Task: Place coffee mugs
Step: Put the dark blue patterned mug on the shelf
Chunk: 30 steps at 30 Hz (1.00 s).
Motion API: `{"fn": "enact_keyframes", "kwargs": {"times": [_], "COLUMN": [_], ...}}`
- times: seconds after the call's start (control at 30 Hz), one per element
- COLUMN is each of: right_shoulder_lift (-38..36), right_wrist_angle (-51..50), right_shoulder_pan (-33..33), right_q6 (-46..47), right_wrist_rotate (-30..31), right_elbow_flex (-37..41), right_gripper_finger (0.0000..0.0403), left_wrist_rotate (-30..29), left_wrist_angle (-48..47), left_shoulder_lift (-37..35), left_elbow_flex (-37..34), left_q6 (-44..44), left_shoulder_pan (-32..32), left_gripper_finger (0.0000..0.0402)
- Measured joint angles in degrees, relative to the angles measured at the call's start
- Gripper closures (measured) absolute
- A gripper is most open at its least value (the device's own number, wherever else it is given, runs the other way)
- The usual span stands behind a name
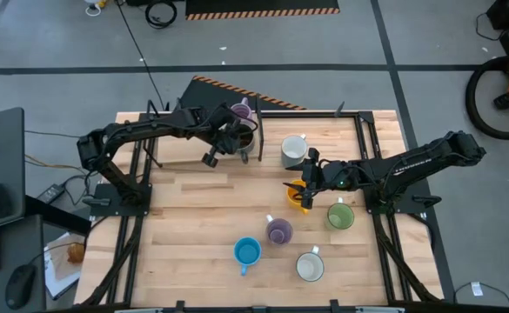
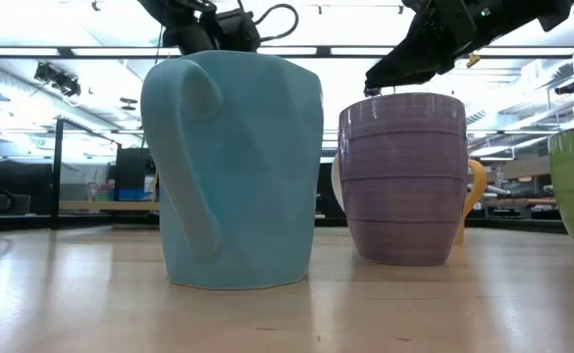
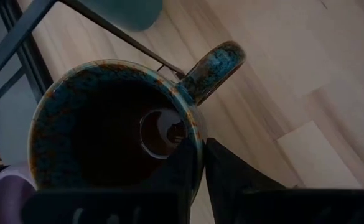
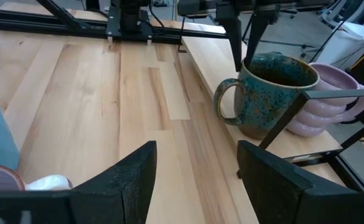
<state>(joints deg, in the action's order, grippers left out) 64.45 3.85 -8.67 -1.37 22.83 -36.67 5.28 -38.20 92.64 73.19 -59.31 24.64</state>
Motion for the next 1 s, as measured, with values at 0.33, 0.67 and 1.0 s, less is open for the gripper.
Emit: {"fn": "enact_keyframes", "kwargs": {"times": [0.33, 0.67, 1.0], "right_shoulder_lift": [0.00, 0.00, 0.00], "right_wrist_angle": [-0.02, -0.03, -0.03], "right_shoulder_pan": [0.00, 0.00, 0.00], "right_q6": [0.08, 0.11, 0.13], "right_wrist_rotate": [0.01, 0.02, 0.02], "right_elbow_flex": [0.00, 0.00, 0.00], "right_gripper_finger": [0.0174, 0.0174, 0.0174], "left_wrist_rotate": [-2.67, -2.82, -6.05], "left_wrist_angle": [0.91, 0.82, 0.90], "left_shoulder_lift": [0.00, 0.00, -0.02], "left_elbow_flex": [0.00, 0.00, 0.00], "left_q6": [0.11, 0.12, 1.14], "left_shoulder_pan": [-0.11, -0.11, -0.96], "left_gripper_finger": [0.0337, 0.0312, 0.0263]}}
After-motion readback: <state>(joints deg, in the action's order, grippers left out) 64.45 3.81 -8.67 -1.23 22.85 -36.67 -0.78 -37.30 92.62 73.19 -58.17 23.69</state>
